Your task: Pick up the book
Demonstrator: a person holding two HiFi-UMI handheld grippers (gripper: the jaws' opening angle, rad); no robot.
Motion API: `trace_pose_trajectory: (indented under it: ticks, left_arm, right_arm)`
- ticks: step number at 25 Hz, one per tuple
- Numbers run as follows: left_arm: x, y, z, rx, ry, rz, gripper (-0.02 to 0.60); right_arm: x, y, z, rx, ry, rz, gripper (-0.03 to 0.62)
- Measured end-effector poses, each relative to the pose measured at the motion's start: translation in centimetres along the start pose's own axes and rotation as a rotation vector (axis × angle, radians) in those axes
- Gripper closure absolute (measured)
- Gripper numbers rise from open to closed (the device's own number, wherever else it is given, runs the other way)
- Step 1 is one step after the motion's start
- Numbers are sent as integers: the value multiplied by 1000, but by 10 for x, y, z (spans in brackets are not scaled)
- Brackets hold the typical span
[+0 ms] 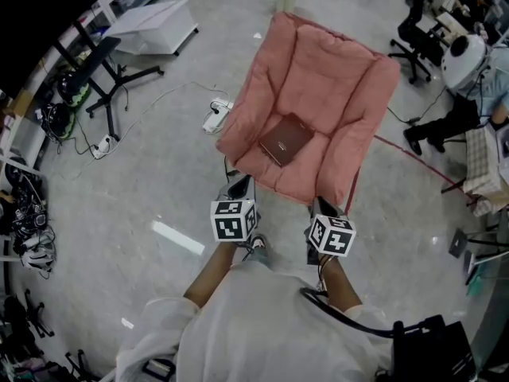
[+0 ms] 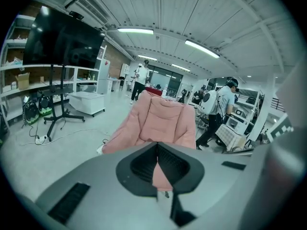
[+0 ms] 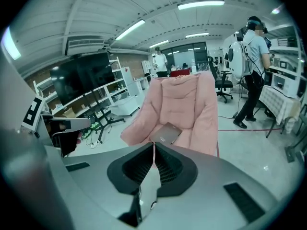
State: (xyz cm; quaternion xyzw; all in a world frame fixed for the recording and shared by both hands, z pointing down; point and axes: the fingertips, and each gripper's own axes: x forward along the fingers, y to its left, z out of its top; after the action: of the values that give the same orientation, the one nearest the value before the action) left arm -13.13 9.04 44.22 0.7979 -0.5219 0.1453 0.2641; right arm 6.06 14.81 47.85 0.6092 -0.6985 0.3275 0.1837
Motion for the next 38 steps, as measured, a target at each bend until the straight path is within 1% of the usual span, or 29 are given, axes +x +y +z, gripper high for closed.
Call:
trace_pose_trajectory:
  ticks: [4,8,13,17,23,30,33,38]
  left_arm:
    - [19,9,7,5,15,-24,572]
    - [35,12,1,8,47,-45,571]
    - [48,5,1,21,75,-70,571]
    - [54,0,5,43,79,-81,571]
    - [70,13,8,30,85,-46,571]
    - [110,24,21,23,117,-6,571]
    - [133,27,25,20,135,-1,571]
    - [168,35,27,15,178,6,571]
  right_arm:
    - [19,1,8,11,24,-10,562]
    - [32,2,9,10,34,-23,562]
    - [41,-2,9,36,55,-29,562]
    - [51,-6,8,44,70,-37,562]
    - [75,-15,12,33,88,-36,560]
    - [115,-34,36,21,117,-30,560]
    - [136,-41,42,20,148,-19,560]
    - [171,-44,48,-27,223,-1,562]
